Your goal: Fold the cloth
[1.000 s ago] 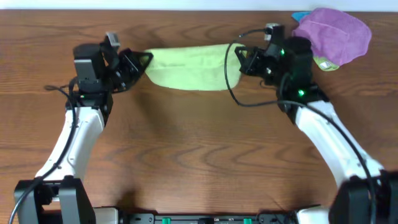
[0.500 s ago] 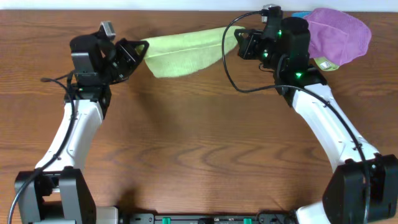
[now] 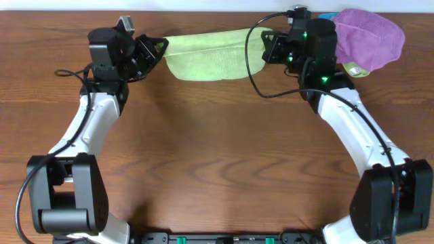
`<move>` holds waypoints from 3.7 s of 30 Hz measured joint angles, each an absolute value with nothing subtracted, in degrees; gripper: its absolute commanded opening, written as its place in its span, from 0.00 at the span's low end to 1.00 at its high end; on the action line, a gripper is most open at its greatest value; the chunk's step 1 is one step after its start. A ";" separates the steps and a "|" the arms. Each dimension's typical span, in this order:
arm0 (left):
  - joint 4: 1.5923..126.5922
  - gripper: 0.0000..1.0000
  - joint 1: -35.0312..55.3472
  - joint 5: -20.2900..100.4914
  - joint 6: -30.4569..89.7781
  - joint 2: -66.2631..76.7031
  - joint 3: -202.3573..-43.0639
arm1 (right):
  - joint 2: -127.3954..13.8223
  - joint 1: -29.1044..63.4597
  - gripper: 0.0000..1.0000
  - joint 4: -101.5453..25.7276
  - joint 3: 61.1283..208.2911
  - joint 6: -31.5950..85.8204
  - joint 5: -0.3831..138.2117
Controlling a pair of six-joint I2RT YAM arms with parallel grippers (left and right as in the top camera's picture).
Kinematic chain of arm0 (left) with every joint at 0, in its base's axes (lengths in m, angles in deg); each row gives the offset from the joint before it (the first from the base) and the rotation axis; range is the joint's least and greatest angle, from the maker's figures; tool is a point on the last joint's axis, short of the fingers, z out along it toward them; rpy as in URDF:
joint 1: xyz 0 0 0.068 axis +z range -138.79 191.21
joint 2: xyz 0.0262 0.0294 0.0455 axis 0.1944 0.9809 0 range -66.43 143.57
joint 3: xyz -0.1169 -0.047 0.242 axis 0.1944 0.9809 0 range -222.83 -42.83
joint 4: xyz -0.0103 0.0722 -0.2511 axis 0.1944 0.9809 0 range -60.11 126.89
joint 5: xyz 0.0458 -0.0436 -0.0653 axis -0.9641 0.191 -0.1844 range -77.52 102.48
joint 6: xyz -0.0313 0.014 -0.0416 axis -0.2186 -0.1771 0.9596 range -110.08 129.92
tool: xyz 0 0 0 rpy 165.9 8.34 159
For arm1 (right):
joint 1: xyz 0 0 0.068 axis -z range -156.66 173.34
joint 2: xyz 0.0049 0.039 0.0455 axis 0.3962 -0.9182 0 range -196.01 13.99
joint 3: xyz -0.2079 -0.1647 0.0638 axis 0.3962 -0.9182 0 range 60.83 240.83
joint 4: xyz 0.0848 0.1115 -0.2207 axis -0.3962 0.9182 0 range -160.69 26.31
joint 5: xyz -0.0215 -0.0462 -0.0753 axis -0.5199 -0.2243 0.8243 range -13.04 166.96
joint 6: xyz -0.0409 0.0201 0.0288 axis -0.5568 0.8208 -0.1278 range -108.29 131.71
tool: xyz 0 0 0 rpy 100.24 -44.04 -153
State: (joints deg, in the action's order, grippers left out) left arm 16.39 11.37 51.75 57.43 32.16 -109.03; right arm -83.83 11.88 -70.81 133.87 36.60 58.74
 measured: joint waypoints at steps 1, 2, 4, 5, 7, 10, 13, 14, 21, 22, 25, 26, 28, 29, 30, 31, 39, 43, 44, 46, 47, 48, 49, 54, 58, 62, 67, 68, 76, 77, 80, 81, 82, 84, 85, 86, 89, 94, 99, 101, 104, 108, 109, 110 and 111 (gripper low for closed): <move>16.48 0.06 11.41 52.10 57.19 32.16 -109.18 | -83.83 11.88 0.01 -70.29 133.87 36.49 58.76; 17.33 0.06 11.44 52.67 56.73 32.16 -109.44 | -83.83 11.92 0.01 -69.44 133.91 36.45 58.72; 19.76 0.06 11.52 53.67 55.92 32.16 -109.64 | -83.83 11.96 0.01 -67.95 133.93 36.38 58.54; 21.48 0.06 11.59 54.18 55.31 32.16 -109.68 | -83.83 11.96 0.01 -66.46 133.98 36.23 58.37; 26.36 0.06 11.79 54.83 53.30 32.14 -109.77 | -83.79 11.96 0.01 -64.41 134.04 36.03 58.26; 31.86 0.06 11.96 55.64 50.33 31.94 -109.84 | -83.53 11.96 0.01 -59.41 134.13 35.57 57.82; 38.25 0.06 11.96 56.10 46.96 30.80 -109.86 | -82.70 11.96 0.01 -54.01 134.17 35.05 57.45; 40.21 0.06 11.94 56.14 45.82 30.24 -109.86 | -82.28 11.96 0.01 -52.15 134.20 34.78 57.30; 56.32 0.06 11.94 57.21 38.00 26.93 -110.12 | -78.68 11.59 0.01 -40.04 134.31 31.62 56.82; 58.11 0.06 11.96 57.24 37.02 26.69 -110.10 | -78.39 11.51 0.01 -38.60 134.31 31.31 56.79; 65.02 0.06 11.96 57.21 33.58 26.34 -110.27 | -78.09 11.42 0.01 -34.79 134.33 30.30 56.55; 68.17 0.06 11.94 57.13 32.12 26.26 -110.25 | -78.09 11.35 0.01 -33.68 134.26 30.04 56.42; 71.25 0.06 11.96 56.84 29.96 26.26 -110.25 | -78.09 11.35 0.01 -32.19 133.98 29.65 56.34; 73.35 0.06 11.96 56.49 28.62 26.26 -110.25 | -78.06 11.35 0.01 -31.60 133.39 29.43 56.36; 74.57 0.06 11.96 56.06 27.35 26.26 -110.25 | -78.00 11.31 0.01 -31.17 132.71 29.23 56.36; 75.08 0.06 11.96 55.86 26.66 26.26 -110.23 | -77.95 11.29 0.01 -30.99 132.08 29.21 56.36; 75.95 0.06 12.05 54.46 23.14 26.02 -104.00 | -76.14 9.71 0.01 -31.49 123.70 29.04 56.38; 74.77 0.06 12.18 54.24 22.90 26.04 -99.37 | -74.52 9.49 0.01 -31.95 120.58 29.01 56.27; 74.29 0.06 12.18 54.26 22.90 26.04 -98.58 | -74.30 9.49 0.01 -31.95 119.90 29.01 56.25; 73.24 0.06 12.18 54.26 22.81 26.02 -96.64 | -74.00 9.49 0.01 -32.11 118.33 29.04 56.18; 72.78 0.06 12.18 54.26 22.72 26.02 -95.54 | -73.85 9.49 0.01 -32.41 117.32 29.04 56.12; 72.61 0.06 12.18 54.26 22.70 26.04 -94.52 | -73.80 9.49 0.01 -32.46 116.36 29.04 56.12; 72.26 0.06 12.18 54.29 22.59 26.02 -93.31 | -73.78 9.49 0.01 -32.65 115.68 29.04 56.10; 71.58 0.06 12.18 54.26 22.31 26.02 -89.79 | -72.77 9.49 0.01 -32.89 111.73 29.06 56.07; 69.57 0.06 12.22 54.90 22.28 26.02 -89.55 | -72.27 9.49 0.02 -34.42 110.85 29.04 56.23; 66.81 0.06 12.29 56.38 23.81 26.02 -89.55 | -71.24 9.49 0.01 -38.05 110.83 29.08 56.49; 61.90 0.06 12.29 57.74 27.70 26.02 -89.51 | -70.50 9.49 0.01 -44.24 110.79 29.30 57.63; 60.37 0.06 12.29 57.87 28.73 26.00 -89.51 | -70.48 9.49 0.01 -45.85 110.79 29.34 57.87; 46.11 0.06 12.29 58.50 37.78 25.49 -89.44 | -70.48 9.49 0.01 -55.60 110.72 30.74 60.40; 44.69 0.06 12.29 58.35 38.70 25.49 -89.44 | -70.48 9.49 0.01 -56.43 110.72 30.87 60.84; 40.30 0.06 12.20 57.19 41.52 25.49 -89.44 | -70.50 9.49 0.01 -59.62 110.68 31.27 62.19; 38.95 0.06 12.05 56.67 42.37 25.49 -89.44 | -70.61 9.49 0.01 -61.18 110.68 31.46 62.56; 37.74 0.06 11.81 55.99 43.16 25.49 -89.44 | -70.72 9.49 0.01 -62.27 110.68 31.62 62.81; 34.86 0.06 11.07 54.31 44.49 25.49 -89.42 | -71.68 9.49 0.01 -64.98 110.68 31.72 63.44; 33.79 0.06 10.76 53.61 44.93 25.49 -89.42 | -72.29 9.49 0.02 -66.09 110.68 31.86 63.72; 32.39 0.06 10.28 52.41 45.71 25.49 -89.42 | -73.23 9.49 0.01 -67.40 110.68 31.88 63.99; 29.59 0.06 9.38 49.54 46.98 25.49 -89.42 | -76.36 9.49 0.01 -71.25 110.66 32.05 64.82; 26.62 0.06 8.75 45.61 48.03 25.49 -89.42 | -79.73 9.49 0.01 -75.75 110.66 32.10 65.21; 21.98 0.06 8.16 43.69 48.95 27.31 -89.42 | -81.23 9.49 0.01 -79.08 110.63 32.10 66.06; 19.80 0.06 8.03 43.38 49.36 29.08 -89.44 | -82.13 9.49 0.01 -80.08 110.63 32.10 66.52; 17.59 0.06 8.03 42.77 50.04 31.37 -89.44 | -83.81 9.49 0.01 -82.03 110.63 32.10 66.87; 15.71 0.06 7.98 41.78 50.46 32.71 -89.44 | -86.30 9.49 0.01 -84.82 110.63 32.10 67.40; 15.36 0.06 7.98 41.61 50.46 32.92 -89.42 | -86.89 9.49 0.01 -85.37 110.63 32.10 67.50; 14.53 0.06 7.98 41.48 50.48 33.27 -89.44 | -87.46 9.49 0.01 -85.74 110.63 32.10 67.61; 13.74 0.06 7.98 41.30 50.48 33.60 -89.44 | -87.94 9.49 0.01 -86.11 110.63 32.10 67.68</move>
